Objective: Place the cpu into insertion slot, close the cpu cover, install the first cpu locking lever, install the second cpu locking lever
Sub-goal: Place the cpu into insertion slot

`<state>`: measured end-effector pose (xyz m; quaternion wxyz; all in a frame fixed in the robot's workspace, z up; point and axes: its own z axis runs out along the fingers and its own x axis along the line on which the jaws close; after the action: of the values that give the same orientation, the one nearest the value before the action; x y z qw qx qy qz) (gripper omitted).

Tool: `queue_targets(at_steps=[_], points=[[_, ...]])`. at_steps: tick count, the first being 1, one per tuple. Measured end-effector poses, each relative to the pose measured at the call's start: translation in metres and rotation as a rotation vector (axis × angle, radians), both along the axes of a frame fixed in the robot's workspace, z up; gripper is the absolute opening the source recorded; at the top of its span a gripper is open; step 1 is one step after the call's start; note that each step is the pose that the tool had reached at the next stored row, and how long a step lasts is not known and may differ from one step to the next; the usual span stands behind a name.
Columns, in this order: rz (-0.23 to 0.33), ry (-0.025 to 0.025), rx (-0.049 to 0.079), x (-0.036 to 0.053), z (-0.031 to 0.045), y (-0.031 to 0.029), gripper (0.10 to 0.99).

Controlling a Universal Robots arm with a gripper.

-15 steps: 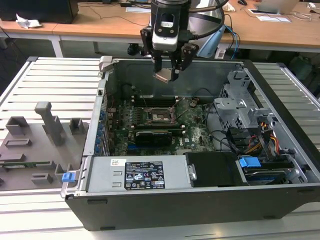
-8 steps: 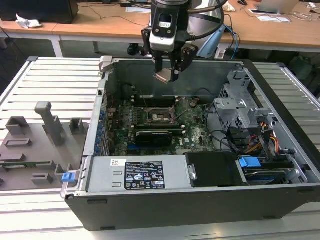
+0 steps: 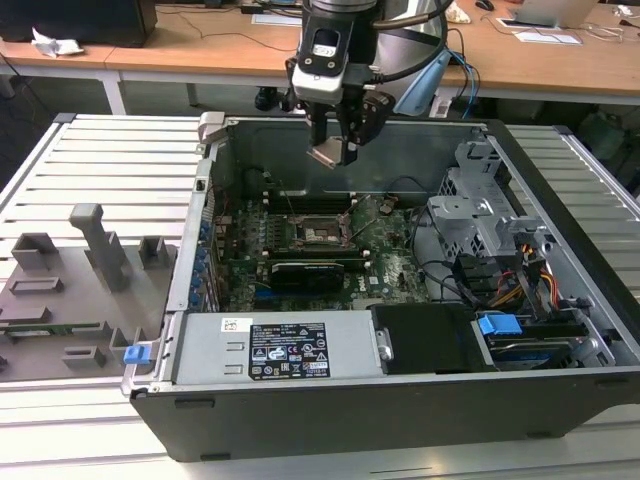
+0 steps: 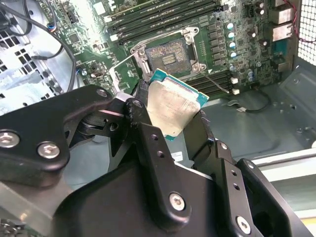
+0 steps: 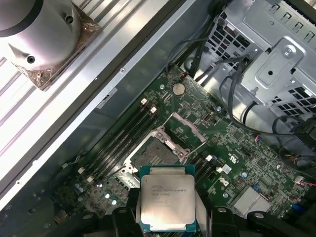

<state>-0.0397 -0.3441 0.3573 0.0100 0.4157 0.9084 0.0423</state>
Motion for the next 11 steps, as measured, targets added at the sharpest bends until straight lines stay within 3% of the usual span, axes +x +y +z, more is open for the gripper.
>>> queue_targets(at_steps=[11], points=[[-0.086,0.0001,-0.001,0.0000,-0.0024,0.0000,0.529]])
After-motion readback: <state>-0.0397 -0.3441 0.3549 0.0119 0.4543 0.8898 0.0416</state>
